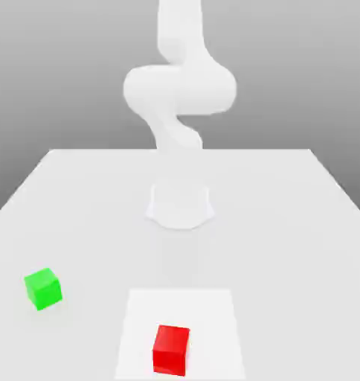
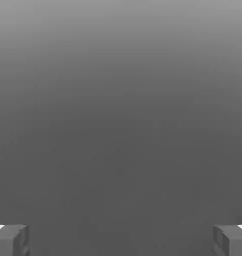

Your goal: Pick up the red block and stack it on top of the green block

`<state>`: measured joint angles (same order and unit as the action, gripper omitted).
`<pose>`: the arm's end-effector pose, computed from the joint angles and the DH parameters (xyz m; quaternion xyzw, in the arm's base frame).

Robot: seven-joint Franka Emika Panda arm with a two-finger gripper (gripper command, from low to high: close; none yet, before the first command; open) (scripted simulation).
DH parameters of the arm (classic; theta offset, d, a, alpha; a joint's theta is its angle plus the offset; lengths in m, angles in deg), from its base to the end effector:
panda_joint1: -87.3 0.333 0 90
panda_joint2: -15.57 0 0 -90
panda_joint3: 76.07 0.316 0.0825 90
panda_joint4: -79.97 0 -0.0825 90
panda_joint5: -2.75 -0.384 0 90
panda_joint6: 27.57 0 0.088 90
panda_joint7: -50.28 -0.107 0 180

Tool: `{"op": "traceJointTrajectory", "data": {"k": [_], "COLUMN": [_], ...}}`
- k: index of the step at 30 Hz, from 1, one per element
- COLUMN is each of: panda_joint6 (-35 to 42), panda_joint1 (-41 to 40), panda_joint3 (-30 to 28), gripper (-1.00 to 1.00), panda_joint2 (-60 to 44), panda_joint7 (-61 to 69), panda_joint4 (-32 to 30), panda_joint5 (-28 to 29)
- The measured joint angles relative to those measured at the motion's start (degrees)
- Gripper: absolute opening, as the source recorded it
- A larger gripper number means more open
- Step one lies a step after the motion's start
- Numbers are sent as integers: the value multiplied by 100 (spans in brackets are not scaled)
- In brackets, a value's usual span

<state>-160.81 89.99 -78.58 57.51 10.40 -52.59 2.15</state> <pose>0.3725 -0.0047 0.6821 -0.8755 0.3182 -0.3340 0.1436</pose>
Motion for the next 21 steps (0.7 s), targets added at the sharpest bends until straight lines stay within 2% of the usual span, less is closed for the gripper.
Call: {"op": "traceJointTrajectory", "data": {"k": [12,21], "panda_joint6": [-703,-1212], "panda_joint1": [1184,1732], "panda_joint3": [-1164,-1709], "gripper": [0,0], "panda_joint2": [-1876,-3293], "panda_joint7": [2987,5318], "panda_joint4": [-374,-648], "panda_joint5": [-438,-934]}}
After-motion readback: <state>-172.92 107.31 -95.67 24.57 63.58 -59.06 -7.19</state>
